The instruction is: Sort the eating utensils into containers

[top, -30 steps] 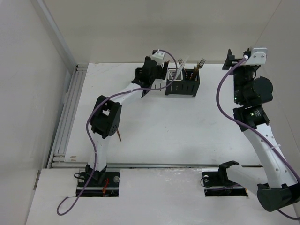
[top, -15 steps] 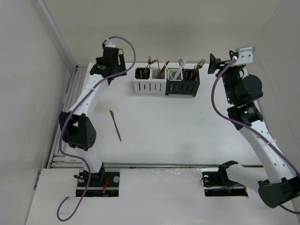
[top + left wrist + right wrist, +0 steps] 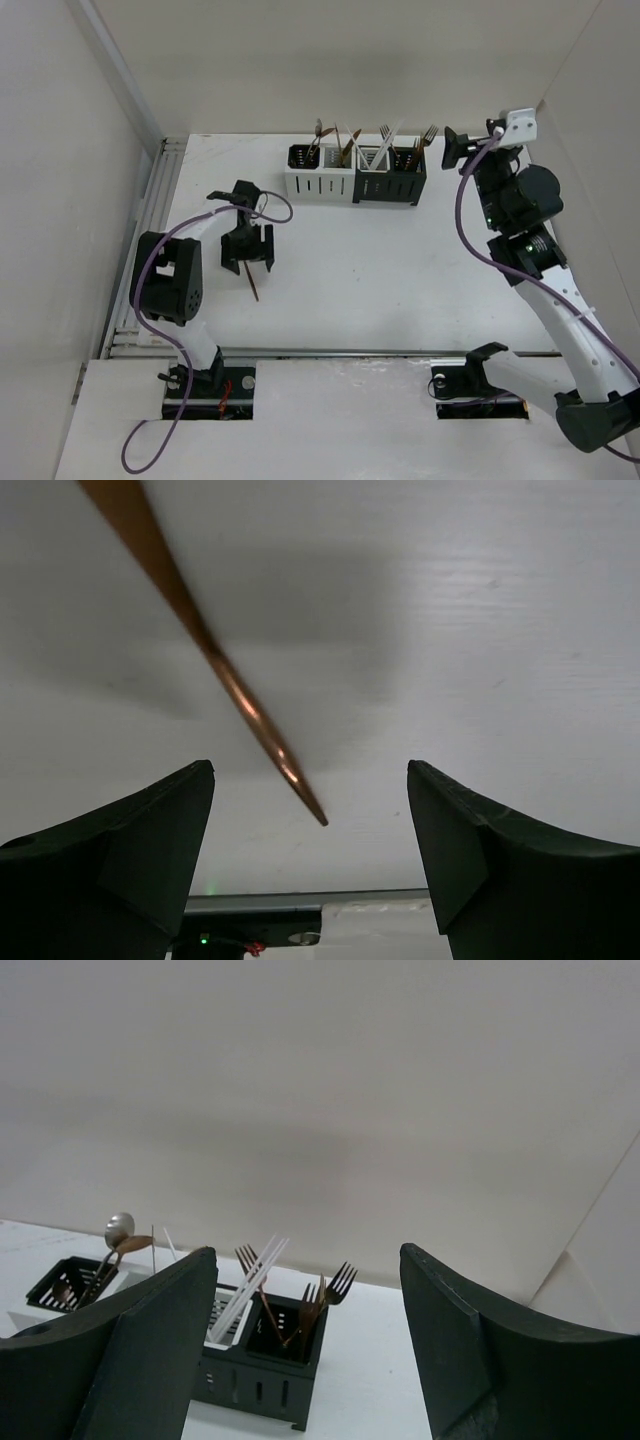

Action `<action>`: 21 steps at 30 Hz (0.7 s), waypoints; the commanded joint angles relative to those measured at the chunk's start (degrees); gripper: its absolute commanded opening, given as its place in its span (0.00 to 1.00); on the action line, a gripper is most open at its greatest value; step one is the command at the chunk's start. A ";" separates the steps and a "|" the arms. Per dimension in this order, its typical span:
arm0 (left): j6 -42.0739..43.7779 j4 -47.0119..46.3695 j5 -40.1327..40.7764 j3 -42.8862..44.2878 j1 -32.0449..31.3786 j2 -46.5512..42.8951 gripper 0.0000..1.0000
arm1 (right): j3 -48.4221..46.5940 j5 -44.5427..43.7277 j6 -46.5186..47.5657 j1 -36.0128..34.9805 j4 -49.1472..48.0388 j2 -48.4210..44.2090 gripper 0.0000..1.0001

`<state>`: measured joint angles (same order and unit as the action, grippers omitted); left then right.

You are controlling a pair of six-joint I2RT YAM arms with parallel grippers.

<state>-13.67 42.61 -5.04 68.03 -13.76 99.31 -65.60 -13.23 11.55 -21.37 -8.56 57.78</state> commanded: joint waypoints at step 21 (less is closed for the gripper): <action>-2.41 1.34 3.10 -1.93 4.71 13.19 0.23 | 0.74 -10.85 -2.50 -1.05 1.97 -11.28 0.78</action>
<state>-15.68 44.56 -3.95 71.24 -10.13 108.64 -63.92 -21.30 10.00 -21.85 -6.02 48.99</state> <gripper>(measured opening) 0.260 0.783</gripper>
